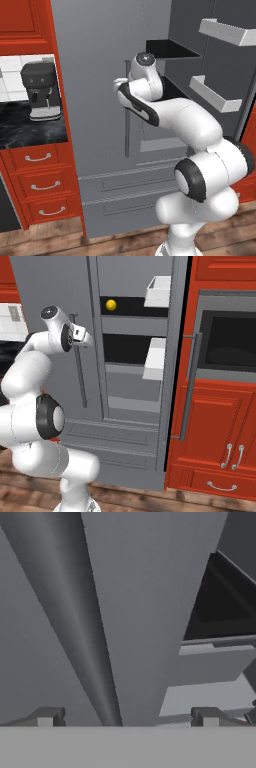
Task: Retrieve a lemon from the fridge and place it on the cutting board with the fish.
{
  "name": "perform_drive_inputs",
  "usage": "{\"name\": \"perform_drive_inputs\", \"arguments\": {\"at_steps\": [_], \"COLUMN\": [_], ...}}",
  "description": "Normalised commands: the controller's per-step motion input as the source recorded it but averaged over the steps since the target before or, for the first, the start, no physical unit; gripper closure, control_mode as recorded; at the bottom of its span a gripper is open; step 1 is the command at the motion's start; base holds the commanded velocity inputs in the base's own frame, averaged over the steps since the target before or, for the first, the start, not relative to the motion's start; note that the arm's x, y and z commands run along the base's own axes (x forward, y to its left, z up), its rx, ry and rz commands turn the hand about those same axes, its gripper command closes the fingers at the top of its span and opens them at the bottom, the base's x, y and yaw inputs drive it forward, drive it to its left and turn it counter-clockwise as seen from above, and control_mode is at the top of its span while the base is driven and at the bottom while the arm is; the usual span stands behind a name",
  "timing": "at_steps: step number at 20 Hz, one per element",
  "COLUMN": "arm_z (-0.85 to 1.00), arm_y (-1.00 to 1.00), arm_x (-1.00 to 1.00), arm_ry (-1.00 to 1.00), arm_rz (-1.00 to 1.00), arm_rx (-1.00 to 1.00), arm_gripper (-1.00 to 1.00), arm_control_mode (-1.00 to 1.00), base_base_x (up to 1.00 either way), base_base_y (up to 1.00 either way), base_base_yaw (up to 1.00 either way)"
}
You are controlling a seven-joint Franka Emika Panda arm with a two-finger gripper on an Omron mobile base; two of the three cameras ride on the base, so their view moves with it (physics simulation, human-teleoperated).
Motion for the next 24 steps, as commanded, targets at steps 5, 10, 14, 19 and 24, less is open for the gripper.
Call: {"name": "perform_drive_inputs", "arguments": {"at_steps": [5,10,14,19,24], "arm_z": [0.0,-0.08,-0.2,-0.11,-0.03], "arm_y": [0.38,-0.02,0.0,-0.05,-0.1], "arm_x": [0.4,0.31,0.31,0.18,0.21], "arm_ry": [0.0,0.0,0.0,-0.06,-0.14], "arm_rz": [-0.03,-0.02,0.0,0.0,0.0], "arm_rx": [-0.1,-0.07,-0.05,-0.02,0.0], "arm_gripper": [-1.0,-1.0,-1.0,-1.0,1.0], "arm_control_mode": [-1.0,-1.0,-1.0,-1.0,-1.0], "base_base_x": [0.0,0.0,0.0,0.0,0.0], "base_base_y": [0.0,0.0,0.0,0.0,0.0], "base_base_yaw": [0.0,0.0,0.0,0.0,0.0]}}
